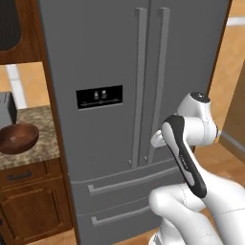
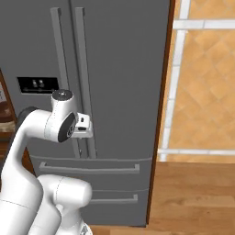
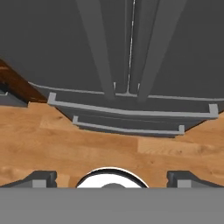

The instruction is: Grab a lemon wedge from the fridge and one ice cube from the ice bowl, and put them in the glass of lemonade.

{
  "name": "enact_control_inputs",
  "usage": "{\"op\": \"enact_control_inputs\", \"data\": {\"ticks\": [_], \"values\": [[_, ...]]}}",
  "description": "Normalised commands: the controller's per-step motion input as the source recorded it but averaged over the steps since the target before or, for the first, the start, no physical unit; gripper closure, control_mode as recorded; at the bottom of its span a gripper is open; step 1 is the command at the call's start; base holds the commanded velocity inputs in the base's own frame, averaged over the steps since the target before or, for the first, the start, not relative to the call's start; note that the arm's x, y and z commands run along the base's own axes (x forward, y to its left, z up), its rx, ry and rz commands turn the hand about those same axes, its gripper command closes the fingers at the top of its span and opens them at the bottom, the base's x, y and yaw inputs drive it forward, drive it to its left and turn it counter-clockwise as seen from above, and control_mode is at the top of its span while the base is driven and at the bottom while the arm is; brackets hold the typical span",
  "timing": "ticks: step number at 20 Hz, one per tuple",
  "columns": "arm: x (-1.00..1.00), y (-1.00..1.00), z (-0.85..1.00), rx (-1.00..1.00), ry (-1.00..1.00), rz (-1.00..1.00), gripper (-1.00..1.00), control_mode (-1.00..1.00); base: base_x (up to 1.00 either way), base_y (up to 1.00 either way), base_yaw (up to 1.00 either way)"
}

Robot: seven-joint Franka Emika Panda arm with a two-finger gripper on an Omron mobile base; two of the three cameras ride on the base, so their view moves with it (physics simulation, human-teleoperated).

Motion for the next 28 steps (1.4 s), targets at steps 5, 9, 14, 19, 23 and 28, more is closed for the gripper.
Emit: {"op": "enact_control_inputs", "data": {"ticks": [5,9,14,19,23,28], "values": [[0.00,0.00,0.00,0.00,0.00,0.00,-1.00,1.00,-0.10,-0.36,0.12],[0.00,0.00,0.00,0.00,0.00,0.00,-1.00,1.00,-0.46,-0.56,0.00],[0.00,0.00,0.00,0.00,0.00,0.00,-1.00,1.00,-0.59,-0.48,0.00],[0.00,0.00,0.00,0.00,0.00,0.00,-1.00,1.00,-0.52,0.08,0.00],[0.00,0.00,0.00,0.00,0.00,0.00,-1.00,1.00,-0.31,0.16,0.00],[0.00,0.00,0.00,0.00,0.00,0.00,-1.00,1.00,-0.17,0.38,0.00]]}}
